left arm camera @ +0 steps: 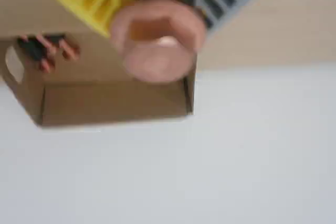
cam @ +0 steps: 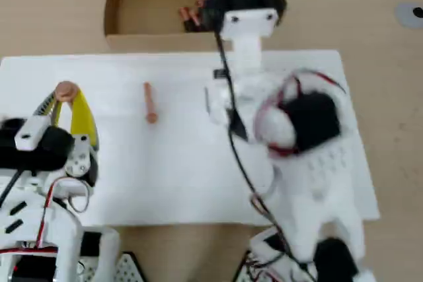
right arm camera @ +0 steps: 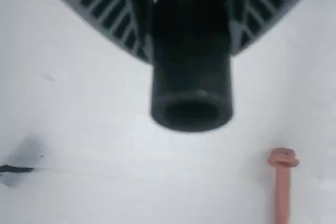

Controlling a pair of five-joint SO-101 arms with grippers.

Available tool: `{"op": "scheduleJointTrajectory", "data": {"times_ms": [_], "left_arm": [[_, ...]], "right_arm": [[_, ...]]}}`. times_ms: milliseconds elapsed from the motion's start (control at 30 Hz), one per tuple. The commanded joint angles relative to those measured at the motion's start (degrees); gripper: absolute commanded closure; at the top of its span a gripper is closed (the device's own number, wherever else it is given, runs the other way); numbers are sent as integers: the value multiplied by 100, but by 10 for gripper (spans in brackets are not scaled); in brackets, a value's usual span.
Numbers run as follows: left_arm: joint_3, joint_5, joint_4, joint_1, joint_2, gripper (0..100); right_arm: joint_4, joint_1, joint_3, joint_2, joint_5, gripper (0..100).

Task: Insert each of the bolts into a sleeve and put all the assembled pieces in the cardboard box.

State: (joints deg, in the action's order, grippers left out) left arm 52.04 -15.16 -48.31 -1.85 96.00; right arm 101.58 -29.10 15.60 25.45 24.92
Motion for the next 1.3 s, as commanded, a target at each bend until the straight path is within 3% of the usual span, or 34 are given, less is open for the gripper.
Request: {"op": "scheduleJointTrajectory", "data": {"times_ms": [0, 233, 467, 767, 867, 1033, 1133, 1267], "left_arm": [[273, 62, 369, 35, 418, 993], [448, 334, 334, 35, 787, 994], [404, 1556, 352, 70, 804, 994], [396, 2347, 387, 88, 787, 994], [211, 2497, 387, 202, 769, 994], [-26, 2435, 404, 1371, 760, 994], [26, 2145, 712, 1908, 760, 994], [26, 1538, 1055, 1943, 760, 994]], "right_arm": [[-273, -268, -400, 1015, -97, 988], [-1275, -989, -2686, 2800, -343, 988], [-3798, -1033, -5947, 4971, -1196, 988], [-6567, -1042, -9218, 7152, -1829, 988], [-6866, -1068, -9666, 7538, -1855, 988], [-6866, -1631, -10026, 7846, -1855, 988], [-6866, -1947, -10123, 7881, -1829, 988], [-6866, -2264, -10220, 7881, -1829, 989]]}}
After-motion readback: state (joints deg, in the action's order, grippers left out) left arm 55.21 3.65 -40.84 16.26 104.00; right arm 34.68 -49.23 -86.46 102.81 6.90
